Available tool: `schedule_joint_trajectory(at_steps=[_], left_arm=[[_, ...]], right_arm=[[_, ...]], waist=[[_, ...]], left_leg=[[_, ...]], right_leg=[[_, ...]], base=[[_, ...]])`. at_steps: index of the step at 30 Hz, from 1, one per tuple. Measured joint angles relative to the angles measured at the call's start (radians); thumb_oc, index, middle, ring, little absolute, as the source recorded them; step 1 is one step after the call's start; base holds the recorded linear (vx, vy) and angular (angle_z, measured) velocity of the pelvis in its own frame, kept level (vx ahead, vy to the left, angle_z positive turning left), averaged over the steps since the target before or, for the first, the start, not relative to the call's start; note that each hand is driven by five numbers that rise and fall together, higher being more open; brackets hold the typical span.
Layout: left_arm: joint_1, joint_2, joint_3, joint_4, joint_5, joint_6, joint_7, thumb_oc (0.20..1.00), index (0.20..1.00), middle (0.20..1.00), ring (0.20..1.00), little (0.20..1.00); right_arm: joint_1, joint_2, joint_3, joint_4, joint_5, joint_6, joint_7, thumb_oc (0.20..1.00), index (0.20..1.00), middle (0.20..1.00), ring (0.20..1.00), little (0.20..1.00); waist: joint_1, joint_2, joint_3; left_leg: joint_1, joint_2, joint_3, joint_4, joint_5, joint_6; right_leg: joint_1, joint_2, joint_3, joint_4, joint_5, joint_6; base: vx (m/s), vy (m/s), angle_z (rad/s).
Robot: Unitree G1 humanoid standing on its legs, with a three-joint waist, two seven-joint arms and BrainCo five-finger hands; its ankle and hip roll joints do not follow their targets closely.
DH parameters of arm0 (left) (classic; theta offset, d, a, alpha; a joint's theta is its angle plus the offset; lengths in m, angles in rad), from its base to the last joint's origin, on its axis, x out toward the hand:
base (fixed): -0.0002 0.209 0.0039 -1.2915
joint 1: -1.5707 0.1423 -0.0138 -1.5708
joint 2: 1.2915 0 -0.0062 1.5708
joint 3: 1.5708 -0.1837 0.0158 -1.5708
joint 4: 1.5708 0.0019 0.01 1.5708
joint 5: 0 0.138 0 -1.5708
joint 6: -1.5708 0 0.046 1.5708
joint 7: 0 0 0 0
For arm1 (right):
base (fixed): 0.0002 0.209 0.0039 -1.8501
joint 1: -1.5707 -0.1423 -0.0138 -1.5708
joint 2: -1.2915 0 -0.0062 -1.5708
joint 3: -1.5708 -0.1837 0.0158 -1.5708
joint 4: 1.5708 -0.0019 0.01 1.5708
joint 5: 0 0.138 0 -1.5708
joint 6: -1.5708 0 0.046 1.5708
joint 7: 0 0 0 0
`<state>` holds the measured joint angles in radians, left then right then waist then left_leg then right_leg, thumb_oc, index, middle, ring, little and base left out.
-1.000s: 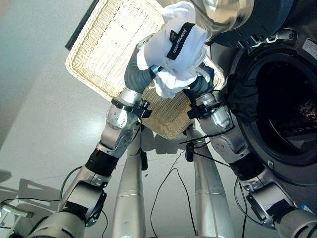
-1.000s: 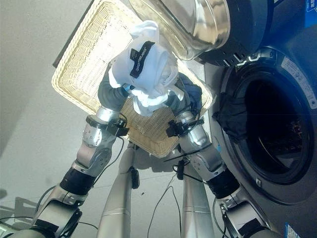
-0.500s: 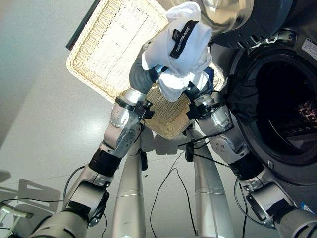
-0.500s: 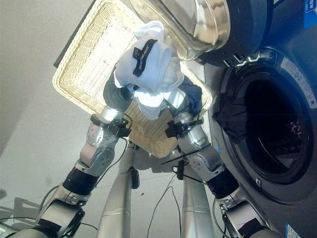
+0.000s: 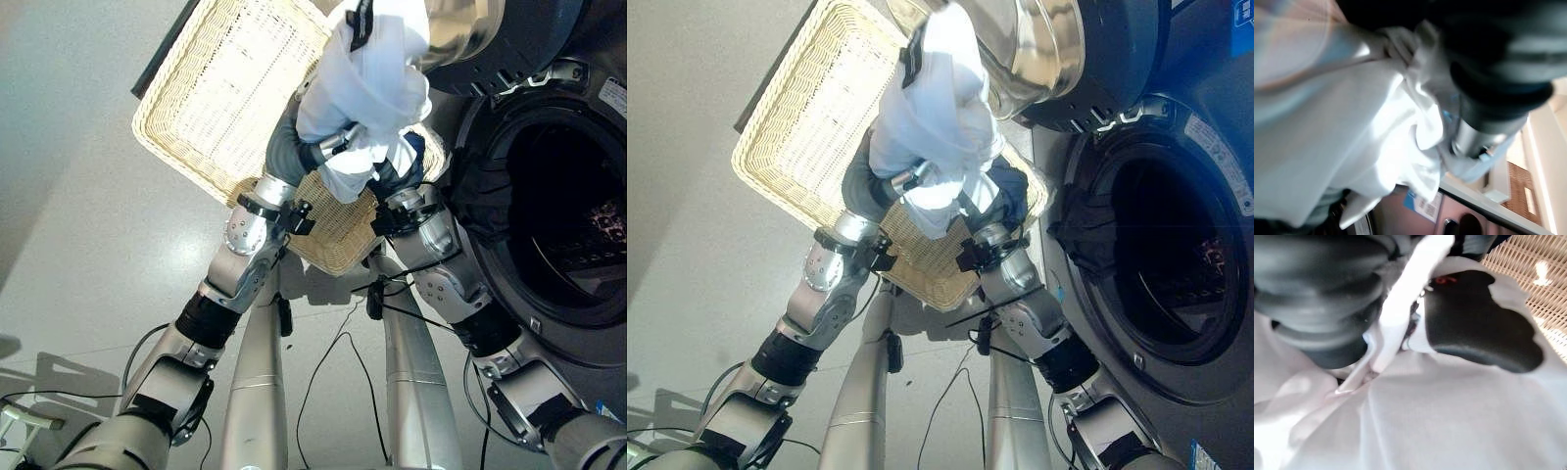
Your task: Put the clothes into the washing machine.
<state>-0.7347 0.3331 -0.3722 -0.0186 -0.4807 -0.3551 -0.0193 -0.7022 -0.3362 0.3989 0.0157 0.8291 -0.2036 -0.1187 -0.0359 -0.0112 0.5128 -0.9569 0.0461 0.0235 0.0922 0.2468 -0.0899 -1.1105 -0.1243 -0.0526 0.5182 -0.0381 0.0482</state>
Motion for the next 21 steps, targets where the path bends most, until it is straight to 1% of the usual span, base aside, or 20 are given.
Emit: schedule_joint_trajectory(at_steps=[1, 2, 3, 5, 6, 8, 9, 11, 12, 13, 15, 17, 18, 21], left_arm=[[0.0, 0.0, 0.0, 0.0, 0.0, 0.0, 0.0, 1.0, 1.0, 1.0, 1.0, 1.0], [-0.001, 0.002, -0.001, 0.0, 0.039, 0.004, 0.044, 1.0, 1.0, 1.0, 1.0, 1.0], [-0.001, 0.004, 0.0, 0.0, 0.058, 0.006, 0.063, 1.0, 1.0, 1.0, 1.0, 1.0], [-0.003, 0.035, -0.001, -0.001, 0.163, 0.021, 0.151, 1.0, 1.0, 1.0, 1.0, 1.0], [-0.008, 0.043, 0.0, -0.001, 0.187, 0.025, 0.175, 1.0, 1.0, 1.0, 1.0, 1.0], [-0.016, 0.047, 0.0, -0.001, 0.198, 0.03, 0.209, 1.0, 1.0, 1.0, 1.0, 1.0], [-0.016, 0.047, 0.0, -0.001, 0.198, 0.03, 0.209, 1.0, 1.0, 1.0, 1.0, 1.0], [-0.009, 0.073, 0.005, 0.001, 0.259, 0.053, 0.277, 1.0, 1.0, 1.0, 1.0, 1.0], [-0.007, 0.081, 0.006, 0.004, 0.276, 0.06, 0.299, 1.0, 1.0, 1.0, 1.0, 1.0], [-0.007, 0.081, 0.006, 0.004, 0.276, 0.06, 0.299, 1.0, 1.0, 1.0, 1.0, 1.0], [0.018, 0.093, 0.037, 0.021, 0.315, 0.081, 0.37, 1.0, 1.0, 1.0, 1.0, 1.0], [0.021, 0.095, 0.041, 0.024, 0.32, 0.085, 0.382, 1.0, 1.0, 1.0, 1.0, 1.0], [0.024, 0.106, 0.054, 0.05, 0.35, 0.088, 0.421, 1.0, 1.0, 1.0, 1.0, 1.0], [0.026, 0.109, 0.062, 0.062, 0.352, 0.093, 0.465, 1.0, 1.0, 1.0, 1.0, 1.0]], right_arm=[[0.0, 0.0, 0.0, 0.0, 0.0, 0.0, 0.0, 0.2, 0.2, 0.2, 0.2, 0.2], [0.0, 0.0, 0.0, 0.004, 0.008, -0.01, 0.0, 0.2, 0.2, 0.2, 0.2, 0.2], [0.001, 0.0, -0.002, 0.004, 0.008, -0.013, 0.0, 0.2, 0.2, 0.2, 0.2, 0.2], [0.003, -0.004, -0.007, 0.004, 0.019, -0.04, 0.0, 0.2, 0.2, 0.2, 0.2, 0.2], [0.004, -0.006, -0.007, 0.004, 0.027, -0.049, 0.0, 0.2, 0.2, 0.2, 0.2, 0.2], [0.004, -0.009, -0.009, 0.004, 0.033, -0.066, 0.0, 0.2, 0.2, 0.2, 0.2, 0.2], [0.004, -0.009, -0.009, 0.004, 0.033, -0.066, 0.0, 0.2, 0.2, 0.2, 0.2, 0.2], [0.009, -0.005, -0.036, 0.004, 0.048, -0.095, -0.001, 0.2, 0.2, 0.2, 0.2, 0.2], [0.011, -0.004, -0.052, 0.004, 0.05, -0.112, -0.001, 0.2, 0.2, 0.2, 0.2, 0.2], [0.011, -0.004, -0.052, 0.004, 0.05, -0.112, -0.001, 0.2, 0.2, 0.2, 0.2, 0.2], [0.012, -0.004, -0.125, 0.001, 0.069, -0.166, -0.007, 0.2, 0.2, 0.2, 0.2, 0.2], [0.012, -0.006, -0.141, 0.0, 0.075, -0.174, -0.009, 0.2, 0.2, 0.2, 0.2, 0.2], [0.021, -0.008, -0.172, -0.003, 0.097, -0.194, -0.011, 0.2, 0.2, 0.2, 0.2, 0.2], [0.023, 0.0, -0.179, -0.004, 0.107, -0.209, -0.013, 0.2, 0.2, 0.2, 0.2, 0.2]], waist=[[0.0, 0.0, 0.0], [0.001, 0.0, 0.0], [0.001, 0.0, 0.0], [0.002, 0.001, 0.0], [0.002, 0.001, 0.001], [0.004, 0.002, 0.001], [0.004, 0.002, 0.001], [0.007, 0.004, 0.002], [0.007, 0.004, 0.002], [0.007, 0.004, 0.002], [0.012, 0.005, 0.003], [0.015, 0.005, 0.003], [0.024, 0.005, 0.003], [0.024, 0.005, 0.003]], left_leg=[[0.0, 0.0, 0.0, 0.0, 0.0, 0.0], [0.0, 0.0, 0.0, -0.002, 0.0, 0.0], [0.0, 0.0, 0.0, -0.002, 0.0, 0.0], [0.0, 0.0, 0.0, -0.002, 0.0, 0.0], [0.0, 0.0, 0.0, -0.002, 0.0, 0.0], [0.0, 0.0, 0.0, -0.002, 0.0, 0.0], [0.0, 0.0, 0.0, -0.002, 0.0, 0.0], [0.0, 0.0, -0.001, -0.003, 0.0, 0.0], [0.0, 0.0, -0.001, -0.003, 0.0, 0.0], [0.0, 0.0, -0.001, -0.003, 0.0, 0.0], [0.0, 0.001, -0.001, -0.003, -0.001, -0.001], [0.0, 0.001, -0.001, -0.004, -0.001, -0.001], [0.0, 0.002, -0.001, -0.004, -0.001, -0.001], [0.0, 0.001, -0.001, -0.005, -0.001, -0.001]], right_leg=[[0.0, 0.0, 0.0, 0.0, 0.0, 0.0], [-0.001, 0.0, 0.0, 0.0, 0.0, 0.0], [-0.001, 0.0, 0.0, 0.0, 0.0, 0.0], [-0.001, 0.0, 0.0, 0.0, -0.001, 0.0], [-0.001, 0.0, 0.0, 0.0, -0.001, 0.0], [-0.001, 0.0, 0.0, 0.0, -0.001, 0.0], [-0.001, 0.0, 0.0, 0.0, -0.001, 0.0], [-0.002, 0.0, -0.001, 0.0, -0.002, 0.0], [-0.002, 0.0, -0.001, 0.0, -0.002, 0.0], [-0.002, 0.0, -0.001, 0.0, -0.002, 0.0], [-0.002, 0.0, -0.001, 0.0, -0.002, 0.0], [-0.002, 0.0, -0.001, 0.0, -0.002, 0.0], [-0.002, 0.0, -0.002, 0.0, -0.003, -0.001], [-0.002, -0.002, -0.004, 0.0, -0.003, 0.0]], base=[[0.0, 0.0, 0.0], [0.0, 0.0, 0.0], [0.0, 0.0, 0.0], [0.0, 0.0, 0.0], [0.0, 0.0, 0.0], [0.0, 0.0, 0.0], [0.0, 0.0, 0.0], [0.0, 0.0, 0.0], [0.0, 0.0, 0.0], [0.0, 0.0, 0.0], [0.0, 0.0, 0.0], [0.0, 0.0, 0.0], [0.0, 0.0, 0.0], [0.0, 0.0, 0.0]])
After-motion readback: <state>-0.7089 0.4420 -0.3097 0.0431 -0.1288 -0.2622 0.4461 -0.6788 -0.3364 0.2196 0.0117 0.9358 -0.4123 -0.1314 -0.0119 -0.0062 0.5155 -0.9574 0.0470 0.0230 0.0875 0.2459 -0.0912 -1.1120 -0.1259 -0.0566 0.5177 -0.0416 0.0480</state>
